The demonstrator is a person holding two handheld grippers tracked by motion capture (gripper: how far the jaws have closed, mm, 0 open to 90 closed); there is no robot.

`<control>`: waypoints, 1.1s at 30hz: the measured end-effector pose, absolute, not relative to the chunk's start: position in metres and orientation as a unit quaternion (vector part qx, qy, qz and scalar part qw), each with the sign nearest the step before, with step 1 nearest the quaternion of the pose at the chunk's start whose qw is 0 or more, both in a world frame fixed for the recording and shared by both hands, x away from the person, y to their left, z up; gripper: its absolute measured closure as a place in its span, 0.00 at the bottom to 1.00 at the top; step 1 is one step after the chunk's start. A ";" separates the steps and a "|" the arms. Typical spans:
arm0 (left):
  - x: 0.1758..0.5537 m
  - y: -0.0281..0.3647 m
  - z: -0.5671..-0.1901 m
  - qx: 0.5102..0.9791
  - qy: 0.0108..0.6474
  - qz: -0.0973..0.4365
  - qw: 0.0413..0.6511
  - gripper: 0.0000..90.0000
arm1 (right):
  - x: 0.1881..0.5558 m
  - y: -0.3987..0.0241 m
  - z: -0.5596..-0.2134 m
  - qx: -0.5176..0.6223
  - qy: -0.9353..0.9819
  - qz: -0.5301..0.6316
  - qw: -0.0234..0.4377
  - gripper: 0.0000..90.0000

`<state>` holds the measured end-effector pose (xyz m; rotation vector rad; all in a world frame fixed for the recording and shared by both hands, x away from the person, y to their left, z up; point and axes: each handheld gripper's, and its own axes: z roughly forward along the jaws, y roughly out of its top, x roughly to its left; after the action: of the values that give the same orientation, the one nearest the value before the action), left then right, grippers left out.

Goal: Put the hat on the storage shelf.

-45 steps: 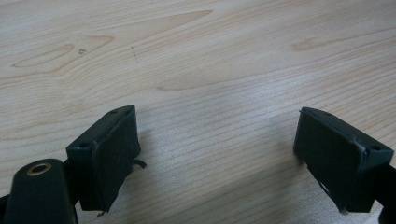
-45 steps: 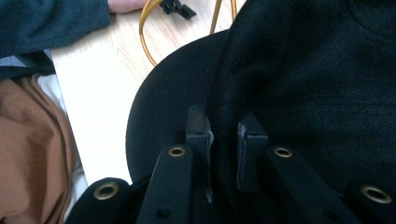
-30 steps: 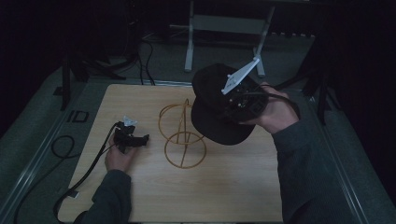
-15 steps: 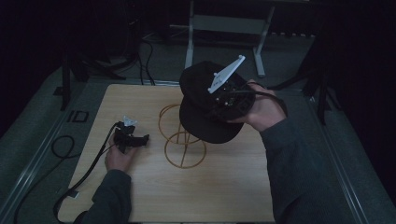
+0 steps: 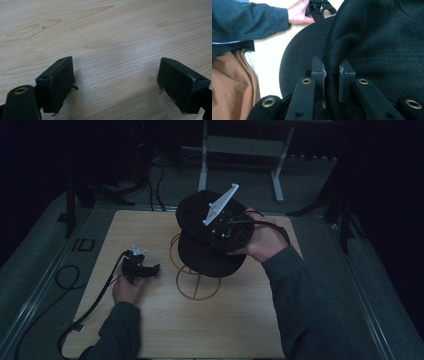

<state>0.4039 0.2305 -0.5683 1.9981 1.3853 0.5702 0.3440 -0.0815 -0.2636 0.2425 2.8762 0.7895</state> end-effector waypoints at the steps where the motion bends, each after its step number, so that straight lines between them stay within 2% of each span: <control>1: 0.404 0.231 -0.568 0.759 0.526 0.217 0.317 0.15 | 0.344 -0.080 -0.265 0.080 0.959 0.262 0.073 0.88; 33: 0.404 0.230 -0.568 0.758 0.527 0.218 0.318 0.15 | 0.347 -0.045 -0.293 0.063 0.964 0.254 0.047 0.87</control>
<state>0.4041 0.2303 -0.5684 1.9931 1.3858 0.5739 0.3473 -0.0446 -0.2929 0.1936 2.9415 0.7756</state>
